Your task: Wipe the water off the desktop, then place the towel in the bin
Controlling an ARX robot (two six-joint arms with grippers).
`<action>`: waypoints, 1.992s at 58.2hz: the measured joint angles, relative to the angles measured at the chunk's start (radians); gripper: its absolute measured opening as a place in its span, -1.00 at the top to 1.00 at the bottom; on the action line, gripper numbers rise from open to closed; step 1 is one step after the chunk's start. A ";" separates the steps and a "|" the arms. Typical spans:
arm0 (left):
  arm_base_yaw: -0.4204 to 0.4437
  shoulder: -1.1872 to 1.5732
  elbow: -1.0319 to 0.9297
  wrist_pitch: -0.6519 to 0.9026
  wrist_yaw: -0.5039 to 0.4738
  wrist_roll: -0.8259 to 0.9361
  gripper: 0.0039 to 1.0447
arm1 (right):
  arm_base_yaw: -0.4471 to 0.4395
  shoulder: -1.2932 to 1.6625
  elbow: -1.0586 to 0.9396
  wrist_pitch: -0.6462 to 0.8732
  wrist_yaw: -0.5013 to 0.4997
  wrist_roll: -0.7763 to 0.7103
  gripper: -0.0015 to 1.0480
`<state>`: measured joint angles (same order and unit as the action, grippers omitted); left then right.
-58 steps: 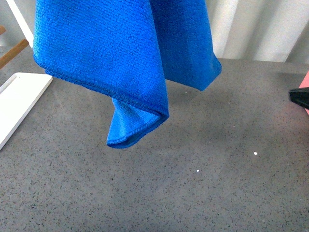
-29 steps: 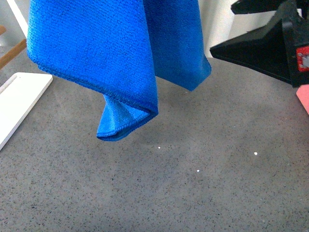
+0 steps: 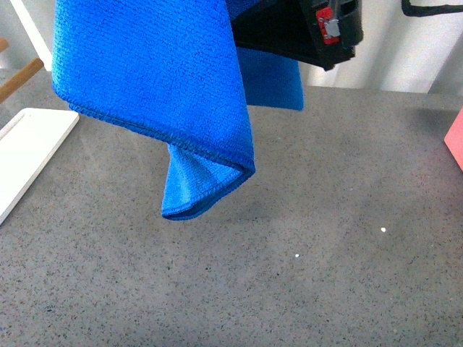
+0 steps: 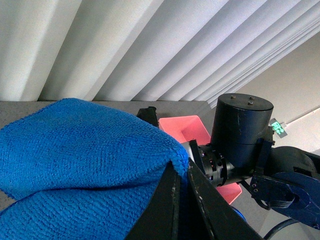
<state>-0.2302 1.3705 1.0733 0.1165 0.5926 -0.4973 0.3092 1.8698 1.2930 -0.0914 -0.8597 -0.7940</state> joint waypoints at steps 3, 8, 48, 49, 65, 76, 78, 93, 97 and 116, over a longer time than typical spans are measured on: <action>0.000 0.000 0.000 0.000 0.000 0.000 0.95 | 0.011 0.008 0.009 0.011 0.000 0.009 -0.86; 0.000 0.000 0.000 0.000 0.000 0.000 0.95 | 0.034 0.022 0.018 0.035 0.000 0.028 -0.86; 0.000 0.000 0.000 0.000 0.000 0.000 -0.09 | 0.069 -0.023 -0.138 0.346 0.039 0.254 0.93; 0.000 0.000 0.000 0.000 0.000 0.000 -0.12 | 0.068 -0.025 -0.138 0.348 0.039 0.253 0.95; 0.000 0.000 0.000 0.000 0.000 0.002 -0.89 | 0.066 -0.058 -0.157 0.355 0.040 0.261 0.94; 0.000 0.000 0.000 0.000 0.000 0.002 -0.87 | 0.059 -0.076 -0.186 0.396 0.049 0.286 0.94; 0.000 0.000 0.000 0.000 0.000 0.003 -0.87 | 0.056 -0.085 -0.192 0.401 0.050 0.291 0.94; 0.000 0.000 0.000 0.000 0.000 0.003 -0.87 | 0.030 -0.121 -0.212 0.400 0.046 0.302 0.94; 0.000 0.000 0.000 0.000 0.001 0.003 -0.87 | 0.026 -0.124 -0.218 0.399 0.046 0.302 0.94; -0.035 -0.112 -0.246 0.323 -0.723 0.345 -0.31 | 0.019 -0.133 -0.237 0.413 0.045 0.306 0.94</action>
<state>-0.2649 1.2587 0.8276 0.4400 -0.1307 -0.1524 0.3279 1.7367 1.0565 0.3218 -0.8146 -0.4885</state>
